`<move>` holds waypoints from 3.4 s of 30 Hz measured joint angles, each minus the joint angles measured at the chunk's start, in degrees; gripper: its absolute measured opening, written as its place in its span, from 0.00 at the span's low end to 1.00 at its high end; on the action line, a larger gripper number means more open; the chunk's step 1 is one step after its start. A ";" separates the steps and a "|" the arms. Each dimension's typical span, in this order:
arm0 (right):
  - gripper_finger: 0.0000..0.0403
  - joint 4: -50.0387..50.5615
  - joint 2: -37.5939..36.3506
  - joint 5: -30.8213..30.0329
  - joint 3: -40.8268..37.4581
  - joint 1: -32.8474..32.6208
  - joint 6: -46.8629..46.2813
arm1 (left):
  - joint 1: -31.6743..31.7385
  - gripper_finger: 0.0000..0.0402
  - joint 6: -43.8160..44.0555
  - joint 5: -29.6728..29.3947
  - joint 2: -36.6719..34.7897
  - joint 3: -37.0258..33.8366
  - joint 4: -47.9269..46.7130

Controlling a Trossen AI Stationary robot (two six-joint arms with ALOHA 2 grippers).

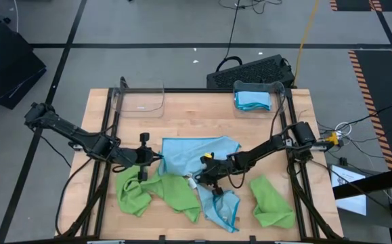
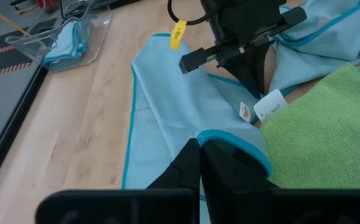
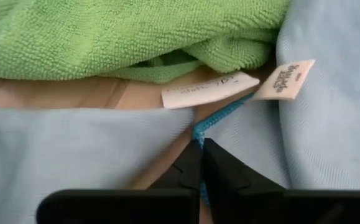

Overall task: Fold microfiber towels
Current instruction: Fold the top blue microfiber cloth

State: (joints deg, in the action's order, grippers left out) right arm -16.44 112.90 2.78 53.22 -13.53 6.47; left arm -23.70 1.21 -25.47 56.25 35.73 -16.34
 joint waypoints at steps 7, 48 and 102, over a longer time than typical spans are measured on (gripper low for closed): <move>0.00 3.48 -10.66 -0.27 -4.15 -0.49 -2.80 | 0.00 0.03 -2.82 0.02 -0.05 0.01 4.93; 0.01 -22.86 -37.68 8.17 -30.30 -12.60 -32.19 | -8.85 0.02 2.17 16.42 20.19 0.00 33.78; 0.01 18.42 -48.60 -35.60 -32.73 -0.67 -42.86 | 17.27 0.06 6.78 -7.50 20.61 0.00 7.04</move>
State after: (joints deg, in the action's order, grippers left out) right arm 1.98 64.29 -32.82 20.49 -14.20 -36.39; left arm -6.44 7.99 -32.97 76.86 35.73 -9.30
